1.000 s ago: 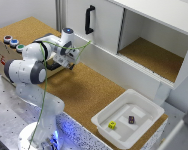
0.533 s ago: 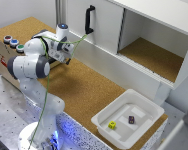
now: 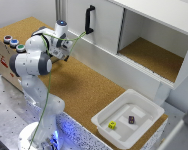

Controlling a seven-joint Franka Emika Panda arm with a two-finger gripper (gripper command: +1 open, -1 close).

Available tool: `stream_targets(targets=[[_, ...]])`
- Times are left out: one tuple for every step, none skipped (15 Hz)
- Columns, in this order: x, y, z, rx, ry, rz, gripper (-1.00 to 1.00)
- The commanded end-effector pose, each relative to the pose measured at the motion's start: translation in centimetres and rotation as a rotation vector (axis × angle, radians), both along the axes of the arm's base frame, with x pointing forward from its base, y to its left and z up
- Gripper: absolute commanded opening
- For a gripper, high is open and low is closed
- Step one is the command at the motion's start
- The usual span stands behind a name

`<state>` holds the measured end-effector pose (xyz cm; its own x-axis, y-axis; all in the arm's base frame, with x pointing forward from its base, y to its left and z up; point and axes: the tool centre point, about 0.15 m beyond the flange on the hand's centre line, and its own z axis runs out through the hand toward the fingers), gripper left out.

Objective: Go close the drawer

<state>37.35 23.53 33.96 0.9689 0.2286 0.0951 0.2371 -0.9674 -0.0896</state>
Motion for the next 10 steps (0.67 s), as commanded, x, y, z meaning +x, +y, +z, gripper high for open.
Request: stream_targets(targets=[[-2.7,-9.0,3.5,-0.048,-0.048,-0.006,1.0],[-2.9,-10.7,3.7,-0.035,-0.055,-0.01,1.0],[-3.0,-12.7,3.9,-0.03,-0.055,-0.015,1.0],[-3.0,-14.6,4.2,-0.033,-0.064,-0.011,1.0],[-3.0,-16.5,4.6,-0.02,-0.072,-0.013,1.0],[-3.0,-18.4,5.1,-0.017,-0.085,-0.01,1.0],[-3.1,-20.6,5.9,-0.02,-0.102,-0.005,1.0],[-3.2,-22.5,6.5,-0.014,-0.111,-0.004,1.0],[-3.3,-24.5,6.9,-0.006,-0.109,-0.003,1.0],[-3.5,-26.8,7.2,0.003,-0.108,-0.006,1.0]])
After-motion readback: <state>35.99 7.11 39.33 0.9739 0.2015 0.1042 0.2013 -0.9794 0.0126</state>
